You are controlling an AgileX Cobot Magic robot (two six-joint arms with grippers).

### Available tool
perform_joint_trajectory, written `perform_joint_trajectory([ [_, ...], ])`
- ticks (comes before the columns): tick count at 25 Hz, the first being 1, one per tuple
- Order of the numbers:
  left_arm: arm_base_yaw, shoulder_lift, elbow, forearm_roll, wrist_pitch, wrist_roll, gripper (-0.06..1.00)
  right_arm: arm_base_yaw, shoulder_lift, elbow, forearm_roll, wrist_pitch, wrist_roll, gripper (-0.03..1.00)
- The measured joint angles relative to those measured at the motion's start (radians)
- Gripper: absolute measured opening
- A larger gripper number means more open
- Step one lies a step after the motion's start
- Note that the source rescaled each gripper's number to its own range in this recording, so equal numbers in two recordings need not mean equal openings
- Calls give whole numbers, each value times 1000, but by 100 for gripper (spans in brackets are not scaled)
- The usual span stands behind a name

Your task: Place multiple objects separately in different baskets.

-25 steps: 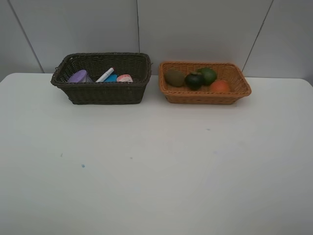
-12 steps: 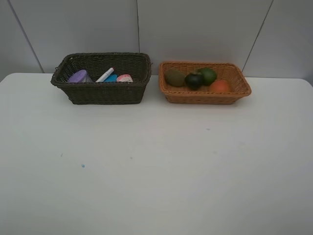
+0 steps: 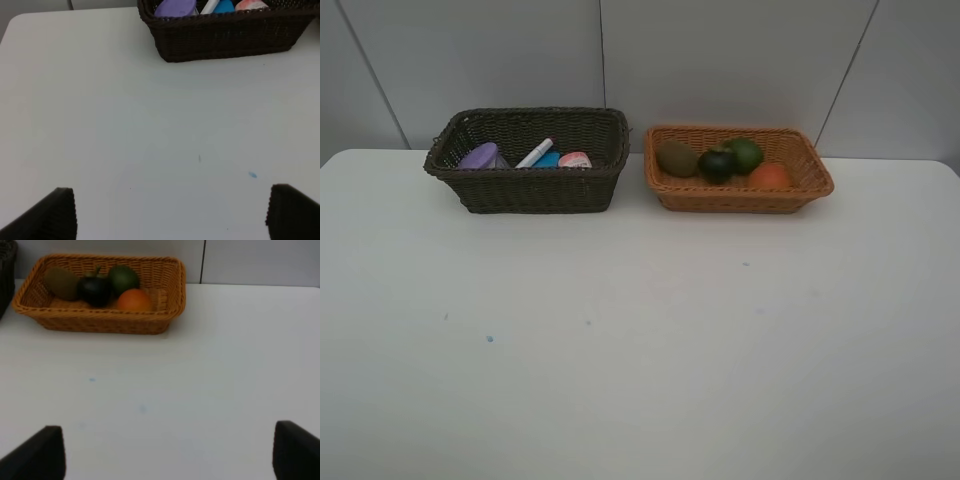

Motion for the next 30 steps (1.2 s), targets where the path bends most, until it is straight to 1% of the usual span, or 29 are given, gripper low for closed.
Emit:
perform_joint_trajectory([
  [30,0,0,0,0,0,0,100,0,0,0,0,0,0,100],
])
